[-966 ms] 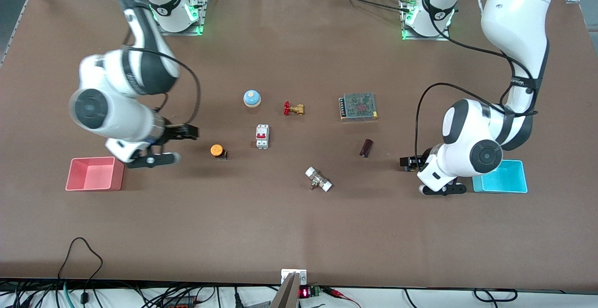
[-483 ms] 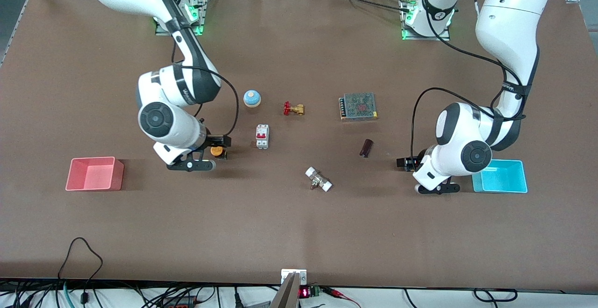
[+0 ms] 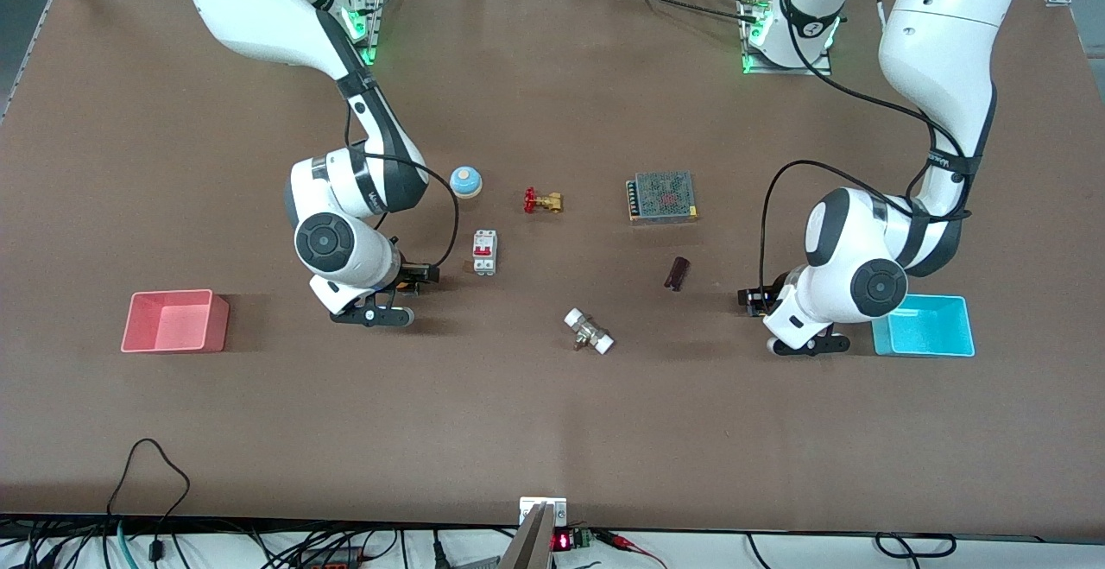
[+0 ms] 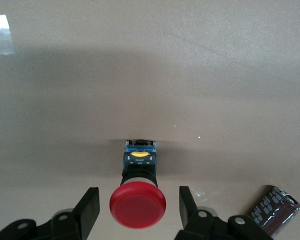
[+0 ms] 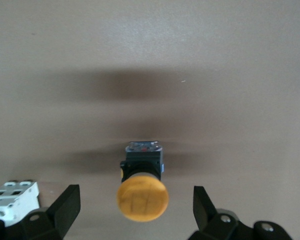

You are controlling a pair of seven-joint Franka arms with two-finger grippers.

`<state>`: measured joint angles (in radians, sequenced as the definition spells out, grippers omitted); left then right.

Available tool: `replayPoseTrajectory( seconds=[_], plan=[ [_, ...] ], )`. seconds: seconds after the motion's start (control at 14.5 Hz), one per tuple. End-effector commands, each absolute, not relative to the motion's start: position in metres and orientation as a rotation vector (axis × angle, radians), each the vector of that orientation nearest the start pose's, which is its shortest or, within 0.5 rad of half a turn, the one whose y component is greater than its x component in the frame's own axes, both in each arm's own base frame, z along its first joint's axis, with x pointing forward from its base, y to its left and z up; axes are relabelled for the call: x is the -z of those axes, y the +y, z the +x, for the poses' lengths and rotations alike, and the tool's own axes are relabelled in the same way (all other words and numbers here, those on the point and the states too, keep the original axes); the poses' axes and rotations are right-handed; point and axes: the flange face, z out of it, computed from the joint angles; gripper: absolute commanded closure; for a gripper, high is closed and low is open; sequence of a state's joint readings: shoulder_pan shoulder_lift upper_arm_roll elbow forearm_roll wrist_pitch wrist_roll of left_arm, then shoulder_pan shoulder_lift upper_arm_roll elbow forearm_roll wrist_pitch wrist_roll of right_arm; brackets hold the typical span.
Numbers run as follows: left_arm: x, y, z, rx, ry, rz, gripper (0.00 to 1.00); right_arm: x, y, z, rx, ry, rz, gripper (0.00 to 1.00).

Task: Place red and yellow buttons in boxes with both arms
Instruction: 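Grasp the red button with the left gripper while the right gripper grasps yellow, then lift the red button with the left gripper while the right carries yellow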

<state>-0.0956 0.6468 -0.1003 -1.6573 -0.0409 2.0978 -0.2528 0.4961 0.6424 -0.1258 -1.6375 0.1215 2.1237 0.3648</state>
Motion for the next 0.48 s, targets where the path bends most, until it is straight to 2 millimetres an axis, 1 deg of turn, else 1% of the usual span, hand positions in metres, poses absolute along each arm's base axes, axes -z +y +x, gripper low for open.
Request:
replayPoseTrajectory(
  seconds=[0.0, 0.14, 0.41],
  plan=[
    [-0.233, -0.124, 0.646, -0.337, -0.17, -3.159, 0.41, -0.222, 0.257, 0.623, -0.234, 0.104, -3.17, 0.0],
    [-0.232, -0.124, 0.646, -0.339, -0.17, -3.158, 0.46, -0.215, 0.258, 0.622, -0.242, 0.104, -3.172, 0.0],
    [-0.233, -0.122, 0.647, -0.334, -0.174, -3.159, 0.61, -0.202, 0.257, 0.62, -0.27, 0.109, -3.176, 0.0]
  ],
)
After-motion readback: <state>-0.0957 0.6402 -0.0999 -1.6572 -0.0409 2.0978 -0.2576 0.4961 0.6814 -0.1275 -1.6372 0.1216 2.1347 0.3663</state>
